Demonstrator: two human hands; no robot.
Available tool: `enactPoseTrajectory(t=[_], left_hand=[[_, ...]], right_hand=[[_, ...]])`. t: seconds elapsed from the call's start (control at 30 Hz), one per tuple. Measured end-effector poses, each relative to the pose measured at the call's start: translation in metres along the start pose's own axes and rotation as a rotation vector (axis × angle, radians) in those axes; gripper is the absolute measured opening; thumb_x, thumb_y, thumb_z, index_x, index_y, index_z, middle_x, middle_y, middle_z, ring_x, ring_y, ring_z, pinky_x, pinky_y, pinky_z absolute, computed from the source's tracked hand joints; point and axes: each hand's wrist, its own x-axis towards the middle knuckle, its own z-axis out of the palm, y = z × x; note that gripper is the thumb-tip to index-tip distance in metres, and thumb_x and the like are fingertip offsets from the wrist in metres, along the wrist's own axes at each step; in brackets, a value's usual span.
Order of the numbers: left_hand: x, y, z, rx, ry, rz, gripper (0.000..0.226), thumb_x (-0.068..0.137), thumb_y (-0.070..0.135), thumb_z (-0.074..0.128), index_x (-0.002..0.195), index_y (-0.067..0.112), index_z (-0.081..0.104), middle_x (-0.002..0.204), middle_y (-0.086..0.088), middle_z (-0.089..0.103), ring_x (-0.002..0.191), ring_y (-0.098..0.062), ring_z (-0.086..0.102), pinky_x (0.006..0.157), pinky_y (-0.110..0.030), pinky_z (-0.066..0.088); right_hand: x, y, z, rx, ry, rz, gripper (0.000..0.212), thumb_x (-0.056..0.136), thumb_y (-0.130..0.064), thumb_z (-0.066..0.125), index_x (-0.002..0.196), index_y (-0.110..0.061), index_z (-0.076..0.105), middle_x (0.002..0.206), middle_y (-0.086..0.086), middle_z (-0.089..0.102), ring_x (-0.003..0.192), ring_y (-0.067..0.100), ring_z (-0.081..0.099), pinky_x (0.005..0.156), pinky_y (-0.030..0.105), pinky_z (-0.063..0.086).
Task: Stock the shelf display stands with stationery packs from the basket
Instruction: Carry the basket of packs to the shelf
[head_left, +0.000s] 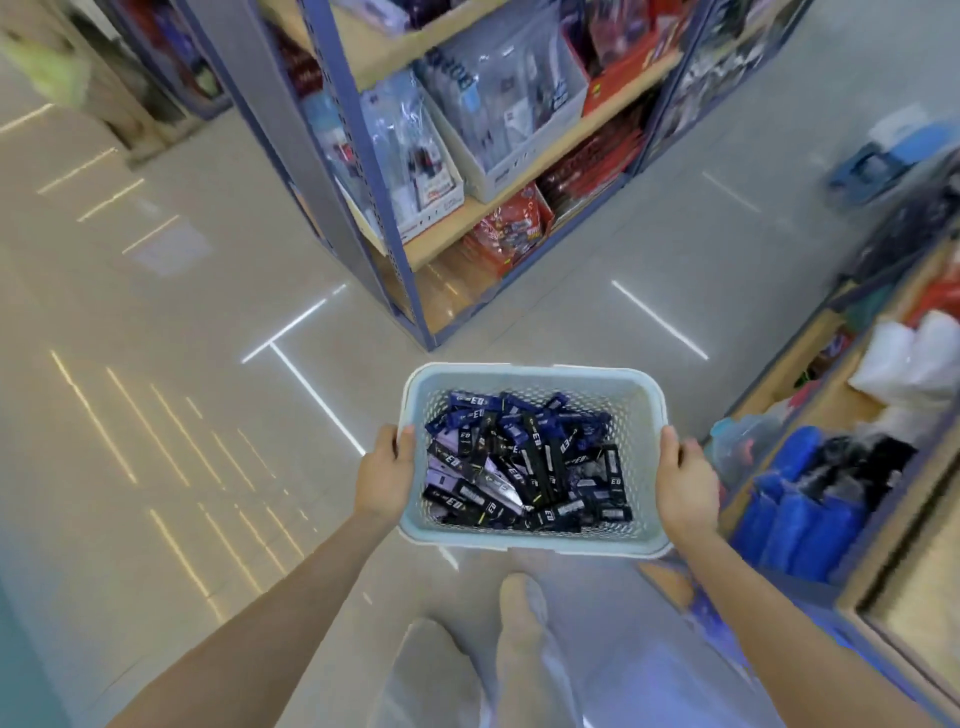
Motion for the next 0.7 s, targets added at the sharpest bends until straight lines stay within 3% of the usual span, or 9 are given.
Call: enactPoseTrajectory(t=[0.1, 0.23, 0.4, 0.5, 0.7], left_hand=[[-0.005, 0.046, -0.015, -0.037, 0.050, 0.079, 0.039, 0.102, 0.039, 0.031, 0.085, 0.008, 0.048, 0.074, -0.003, 0.051, 0.067, -0.018, 0.046, 0.059, -0.031, 0.034], [0.000, 0.093, -0.020, -0.068, 0.067, 0.120, 0.046, 0.101, 0.041, 0.031, 0.091, 0.003, 0.054, 0.075, -0.003, 0.053, 0.067, -0.018, 0.048, 0.060, -0.027, 0.037], [0.013, 0.135, -0.012, -0.121, 0.073, 0.161, 0.049, 0.100, 0.045, 0.031, 0.096, 0.005, 0.058, 0.083, -0.010, 0.060, 0.075, -0.024, 0.055, 0.067, -0.035, 0.043], [0.023, 0.156, -0.004, -0.135, 0.061, 0.167, 0.041, 0.100, 0.046, 0.030, 0.100, 0.013, 0.054, 0.090, -0.005, 0.059, 0.079, -0.020, 0.056, 0.078, -0.038, 0.046], [0.061, 0.200, 0.011, -0.139, 0.038, 0.208, 0.041, 0.101, 0.042, 0.036, 0.082, 0.008, 0.050, 0.075, -0.004, 0.052, 0.074, -0.023, 0.050, 0.070, -0.039, 0.041]], right_hand=[[0.007, -0.027, -0.035, 0.057, 0.041, -0.053, 0.047, 0.100, -0.043, 0.031, 0.087, -0.003, 0.051, 0.084, 0.014, 0.057, 0.081, 0.030, 0.050, 0.071, 0.036, 0.033], [0.026, -0.051, -0.068, 0.088, 0.078, -0.103, 0.048, 0.100, -0.045, 0.029, 0.080, -0.006, 0.050, 0.076, 0.009, 0.055, 0.078, 0.030, 0.052, 0.071, 0.038, 0.037], [0.049, -0.072, -0.099, 0.110, 0.124, -0.126, 0.047, 0.100, -0.044, 0.030, 0.067, -0.012, 0.040, 0.066, 0.004, 0.047, 0.070, 0.027, 0.047, 0.067, 0.036, 0.034], [0.063, -0.081, -0.114, 0.102, 0.143, -0.118, 0.047, 0.100, -0.043, 0.030, 0.066, -0.011, 0.039, 0.067, 0.004, 0.047, 0.070, 0.026, 0.046, 0.066, 0.035, 0.033], [0.097, -0.095, -0.134, 0.106, 0.188, -0.071, 0.049, 0.100, -0.043, 0.031, 0.080, -0.002, 0.050, 0.074, 0.007, 0.051, 0.074, 0.026, 0.048, 0.066, 0.034, 0.032]])
